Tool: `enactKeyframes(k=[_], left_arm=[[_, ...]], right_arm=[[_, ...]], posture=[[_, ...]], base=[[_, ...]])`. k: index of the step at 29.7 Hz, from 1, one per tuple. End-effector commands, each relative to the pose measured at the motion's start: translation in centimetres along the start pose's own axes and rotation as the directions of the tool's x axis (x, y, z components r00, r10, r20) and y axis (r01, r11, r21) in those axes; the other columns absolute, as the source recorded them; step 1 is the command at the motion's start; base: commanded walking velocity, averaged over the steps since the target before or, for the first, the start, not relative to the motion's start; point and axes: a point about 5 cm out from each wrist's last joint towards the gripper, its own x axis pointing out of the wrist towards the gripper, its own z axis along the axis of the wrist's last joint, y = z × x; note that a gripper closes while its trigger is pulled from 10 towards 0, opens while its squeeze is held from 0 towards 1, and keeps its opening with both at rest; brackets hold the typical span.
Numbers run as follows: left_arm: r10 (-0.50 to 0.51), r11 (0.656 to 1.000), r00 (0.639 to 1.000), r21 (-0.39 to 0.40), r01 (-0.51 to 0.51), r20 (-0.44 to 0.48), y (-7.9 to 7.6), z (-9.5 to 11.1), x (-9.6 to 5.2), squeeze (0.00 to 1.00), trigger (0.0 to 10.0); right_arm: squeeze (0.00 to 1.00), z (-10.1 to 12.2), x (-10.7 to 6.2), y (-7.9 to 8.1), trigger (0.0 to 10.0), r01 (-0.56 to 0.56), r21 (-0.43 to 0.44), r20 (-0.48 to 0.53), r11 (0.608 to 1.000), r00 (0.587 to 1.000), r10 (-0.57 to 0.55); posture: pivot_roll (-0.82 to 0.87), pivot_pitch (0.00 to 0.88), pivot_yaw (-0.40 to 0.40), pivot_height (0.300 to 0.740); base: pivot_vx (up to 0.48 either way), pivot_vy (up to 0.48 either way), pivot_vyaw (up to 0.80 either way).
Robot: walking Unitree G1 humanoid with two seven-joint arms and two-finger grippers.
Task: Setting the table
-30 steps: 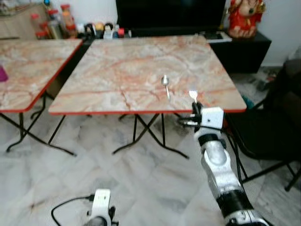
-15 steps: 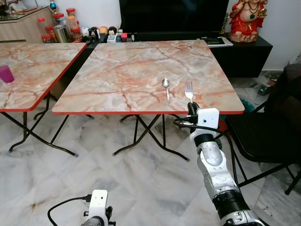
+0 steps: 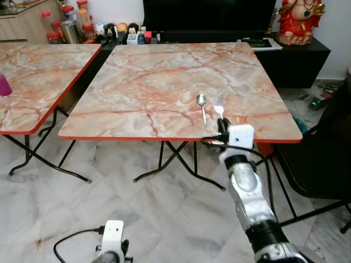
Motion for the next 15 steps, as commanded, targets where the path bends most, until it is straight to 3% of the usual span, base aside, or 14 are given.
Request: enactKeyframes(k=[1, 15], left_arm=[[-0.008, 1.000, 1.000, -0.008, 0.008, -0.002, -0.56, 0.01, 0.06, 0.00, 10.0], [-0.011, 1.000, 1.000, -0.007, 0.011, -0.003, -0.59, 0.07, 0.09, 0.00, 10.0]], right_arm=[[0.00, 0.01, 0.01, -0.52, 10.0, 0.016, 0.005, -0.003, 1.000, 1.000, -0.016], [0.00, -0.05, 0.03, -0.51, 10.0, 0.020, 0.005, -0.008, 1.000, 1.000, -0.020]], posture=[[-0.03, 0.000, 0.040, 0.740], [-0.03, 0.000, 0.039, 0.740]], base=[[0.322, 0.000, 0.00], [0.326, 0.000, 0.00]])
